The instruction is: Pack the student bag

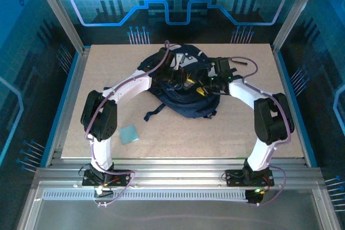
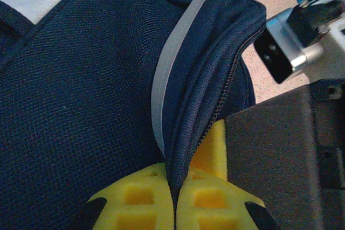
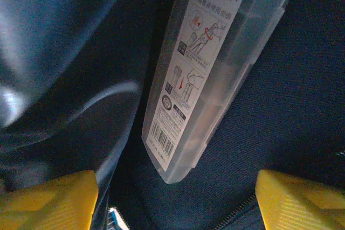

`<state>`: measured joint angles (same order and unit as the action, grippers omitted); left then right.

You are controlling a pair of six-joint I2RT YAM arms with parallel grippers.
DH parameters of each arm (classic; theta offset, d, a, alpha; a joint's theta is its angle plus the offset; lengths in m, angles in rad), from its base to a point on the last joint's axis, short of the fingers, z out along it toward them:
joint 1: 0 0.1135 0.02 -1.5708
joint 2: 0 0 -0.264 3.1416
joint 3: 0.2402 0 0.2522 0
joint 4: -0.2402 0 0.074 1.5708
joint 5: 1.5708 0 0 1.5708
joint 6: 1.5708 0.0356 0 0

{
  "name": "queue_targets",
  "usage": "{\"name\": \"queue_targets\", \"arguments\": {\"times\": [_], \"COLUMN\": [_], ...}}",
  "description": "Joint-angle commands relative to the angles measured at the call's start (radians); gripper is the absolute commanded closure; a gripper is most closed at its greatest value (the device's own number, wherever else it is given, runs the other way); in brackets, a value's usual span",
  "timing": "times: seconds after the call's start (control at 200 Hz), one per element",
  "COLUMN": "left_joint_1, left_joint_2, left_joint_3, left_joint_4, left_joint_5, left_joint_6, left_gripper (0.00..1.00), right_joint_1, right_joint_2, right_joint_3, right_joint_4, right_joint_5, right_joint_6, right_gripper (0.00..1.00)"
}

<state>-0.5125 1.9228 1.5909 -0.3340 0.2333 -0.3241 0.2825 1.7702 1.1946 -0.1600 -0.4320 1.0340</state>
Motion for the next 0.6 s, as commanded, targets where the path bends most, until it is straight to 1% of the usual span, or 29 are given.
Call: {"name": "queue_targets", "arguments": {"times": [0.0,0.125,0.18,0.21,0.3,0.41,0.495,0.565,0.595], "left_joint_1": [0.002,0.0,0.0,0.001,0.001,0.001,0.003,0.008,0.013], "left_joint_2": [-0.079,-0.081,-0.082,-0.082,-0.081,-0.073,-0.063,-0.057,-0.057], "left_joint_3": [-0.005,0.0,0.003,0.003,0.004,0.005,0.011,0.022,0.025], "left_joint_4": [0.095,0.085,0.087,0.088,0.091,0.084,0.072,0.046,0.035], "left_joint_5": [0.054,0.057,0.065,0.067,0.072,0.078,0.066,0.049,0.038], "left_joint_6": [-0.032,-0.025,-0.023,-0.026,-0.029,-0.025,-0.014,-0.013,-0.014], "left_gripper": [1.0,1.0,1.0,1.0,1.0,1.0,1.0,1.0,0.96], "right_joint_1": [-0.018,-0.008,-0.004,-0.002,0.018,0.061,0.091,0.096,0.093], "right_joint_2": [-0.044,-0.048,-0.019,0.001,0.075,0.154,0.198,0.19,0.174], "right_joint_3": [0.033,0.023,0.025,0.026,0.057,0.135,0.194,0.199,0.184], "right_joint_4": [-0.119,-0.112,-0.06,-0.021,0.081,0.158,0.173,0.164,0.161], "right_joint_5": [0.08,0.201,0.208,0.196,0.172,0.141,0.109,0.095,0.096], "right_joint_6": [-0.096,-0.119,-0.11,-0.101,-0.064,-0.045,-0.048,-0.06,-0.073], "right_gripper": [0.28,0.51,0.64,0.69,0.73,0.76,0.78,0.78,0.77]}}
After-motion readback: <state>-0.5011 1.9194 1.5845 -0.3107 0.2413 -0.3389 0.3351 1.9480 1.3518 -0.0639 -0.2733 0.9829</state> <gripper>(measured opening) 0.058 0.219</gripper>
